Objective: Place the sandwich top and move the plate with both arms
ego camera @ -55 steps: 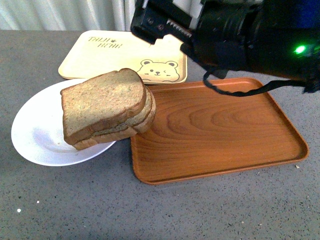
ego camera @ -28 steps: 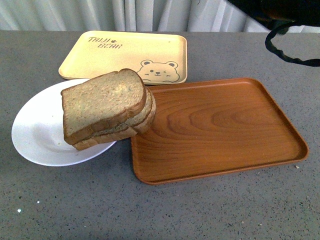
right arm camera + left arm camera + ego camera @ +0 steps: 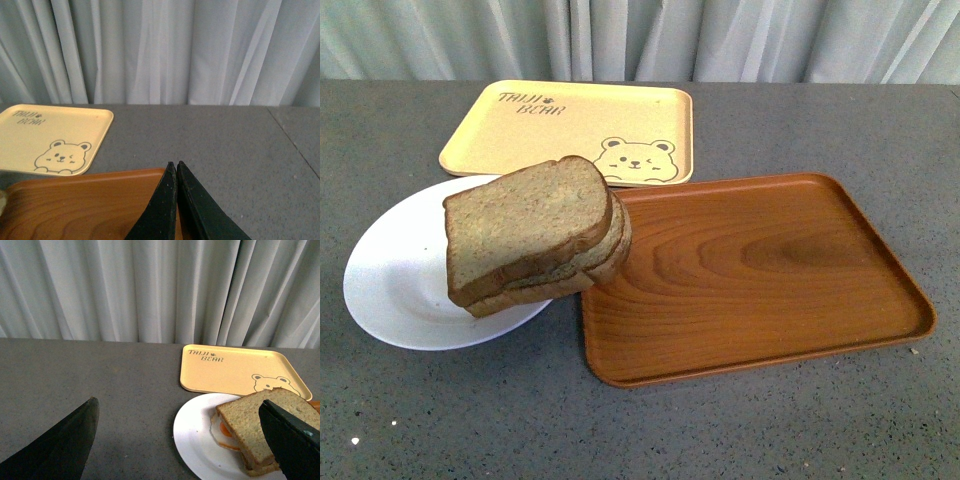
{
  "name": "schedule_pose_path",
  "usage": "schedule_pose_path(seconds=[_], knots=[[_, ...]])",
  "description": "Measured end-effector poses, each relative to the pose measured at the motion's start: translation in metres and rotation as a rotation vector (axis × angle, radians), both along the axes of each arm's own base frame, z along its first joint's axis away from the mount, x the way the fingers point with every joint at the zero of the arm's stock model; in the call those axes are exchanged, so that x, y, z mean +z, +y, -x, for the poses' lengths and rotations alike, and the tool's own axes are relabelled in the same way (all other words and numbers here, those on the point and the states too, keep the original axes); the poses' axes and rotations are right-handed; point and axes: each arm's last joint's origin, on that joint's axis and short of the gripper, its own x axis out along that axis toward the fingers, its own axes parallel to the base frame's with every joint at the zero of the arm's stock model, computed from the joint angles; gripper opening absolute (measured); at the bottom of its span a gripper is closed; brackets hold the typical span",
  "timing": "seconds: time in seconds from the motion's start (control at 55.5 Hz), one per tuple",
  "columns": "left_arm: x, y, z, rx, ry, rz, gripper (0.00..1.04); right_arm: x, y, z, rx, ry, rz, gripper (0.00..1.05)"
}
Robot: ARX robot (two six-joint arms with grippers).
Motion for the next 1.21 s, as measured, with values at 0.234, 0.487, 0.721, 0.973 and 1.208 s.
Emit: schedule_pose_path(seconds=[0.234, 0.487, 0.721, 0.973, 1.208], knots=[[0.0, 0.0, 0.0, 0.0, 0.0, 0.0, 0.96, -0.005, -0.017, 0.023, -0.011, 0.003, 0.002, 0.02], [0.0, 0.0, 0.0, 0.0, 0.0, 0.0, 0.96, -0.017, -0.027, 0.041, -0.01, 0.01, 0.002, 0.02], [0.0, 0.0, 0.0, 0.0, 0.0, 0.0, 0.96, -0.012, -0.04, 0.054, -0.017, -0.005, 0.0, 0.02], [0.0, 0.0, 0.0, 0.0, 0.0, 0.0, 0.96, -0.007, -0.04, 0.064, -0.014, -0.022, 0.0, 0.02], [0.0, 0.0, 0.0, 0.0, 0.0, 0.0, 0.96, -0.004, -0.04, 0.073, -0.014, -0.033, 0.0, 0.02]])
